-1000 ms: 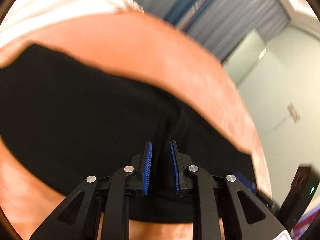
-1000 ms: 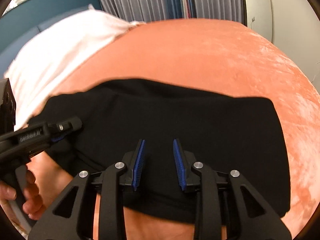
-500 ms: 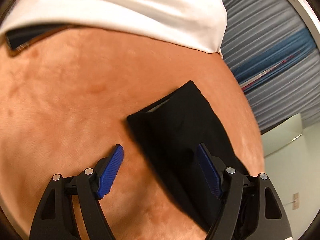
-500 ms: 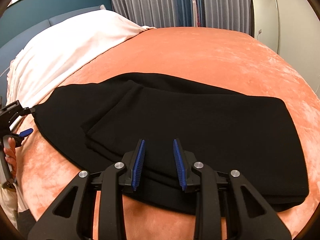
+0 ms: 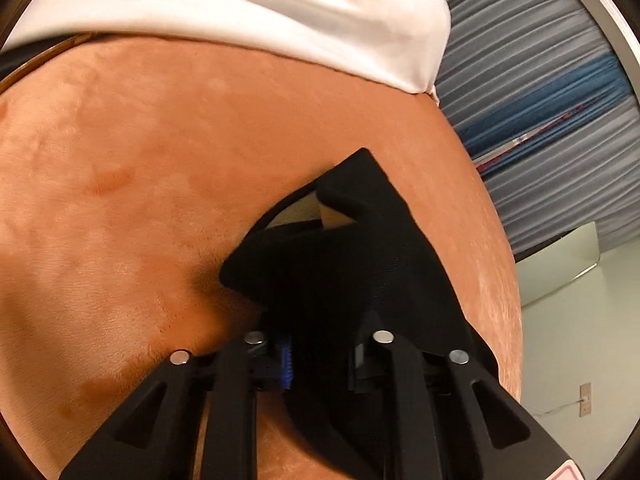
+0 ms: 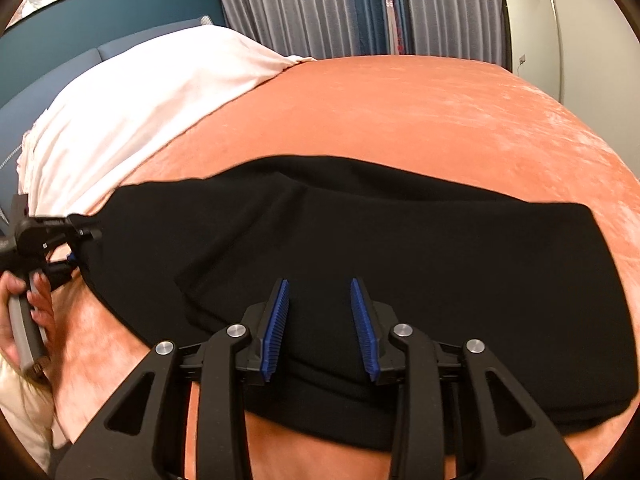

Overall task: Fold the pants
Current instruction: 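Lift the trouser bundle with the left gripper and fold it over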

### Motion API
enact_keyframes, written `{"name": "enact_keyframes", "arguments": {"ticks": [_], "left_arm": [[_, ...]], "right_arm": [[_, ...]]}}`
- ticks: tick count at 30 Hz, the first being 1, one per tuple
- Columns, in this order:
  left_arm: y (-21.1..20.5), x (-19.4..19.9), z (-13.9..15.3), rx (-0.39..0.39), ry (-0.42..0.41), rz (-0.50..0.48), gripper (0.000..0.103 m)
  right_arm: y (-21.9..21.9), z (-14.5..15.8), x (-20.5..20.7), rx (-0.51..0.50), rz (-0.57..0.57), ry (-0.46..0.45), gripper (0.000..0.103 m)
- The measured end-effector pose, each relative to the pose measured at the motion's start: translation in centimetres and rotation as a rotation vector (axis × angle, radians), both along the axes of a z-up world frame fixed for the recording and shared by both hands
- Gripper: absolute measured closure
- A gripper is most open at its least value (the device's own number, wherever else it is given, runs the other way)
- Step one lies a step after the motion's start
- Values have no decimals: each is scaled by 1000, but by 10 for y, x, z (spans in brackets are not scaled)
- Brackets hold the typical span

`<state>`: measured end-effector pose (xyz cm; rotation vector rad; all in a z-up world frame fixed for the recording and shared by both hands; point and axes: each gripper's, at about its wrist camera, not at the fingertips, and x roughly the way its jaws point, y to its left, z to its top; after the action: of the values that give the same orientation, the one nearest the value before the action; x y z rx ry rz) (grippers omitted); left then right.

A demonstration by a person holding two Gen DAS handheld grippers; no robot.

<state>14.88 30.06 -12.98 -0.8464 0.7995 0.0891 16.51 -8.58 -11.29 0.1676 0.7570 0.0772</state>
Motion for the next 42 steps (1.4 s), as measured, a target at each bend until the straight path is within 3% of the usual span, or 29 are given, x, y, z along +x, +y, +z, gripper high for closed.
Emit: {"name": "enact_keyframes", "arguments": {"ticks": [4, 8, 14, 17, 22, 27, 34, 39, 41, 42], "left_arm": [[-21, -3, 30, 115, -74, -40, 92], [-66, -13, 83, 231, -192, -137, 92], [-182, -35, 153, 348, -358, -423, 92], [-250, -47, 163, 394, -395, -566, 92], [-351, -59, 141, 390, -361, -757, 92], [-418, -55, 100, 439, -272, -845, 92], [-447, -57, 47, 513, -180, -869, 92], [-461, -67, 36, 641, -210, -862, 90], [-468, -78, 36, 715, -235, -856, 87], [-470, -81, 37, 733, -248, -861, 79]], "right_arm": [[7, -12, 16, -20, -9, 61, 70], [4, -11, 18, 0, -12, 67, 70], [-34, 7, -3, 164, -59, 11, 70], [-63, 20, -18, 184, -96, -28, 69], [-126, 30, -48, 170, -190, -60, 69], [-186, 19, -77, 204, -277, -49, 68], [-230, 5, -90, 303, -298, -43, 68], [-233, 10, -89, 342, -258, -66, 68], [-232, 12, -87, 369, -223, -69, 68], [-231, 13, -87, 392, -199, -70, 68]]}}
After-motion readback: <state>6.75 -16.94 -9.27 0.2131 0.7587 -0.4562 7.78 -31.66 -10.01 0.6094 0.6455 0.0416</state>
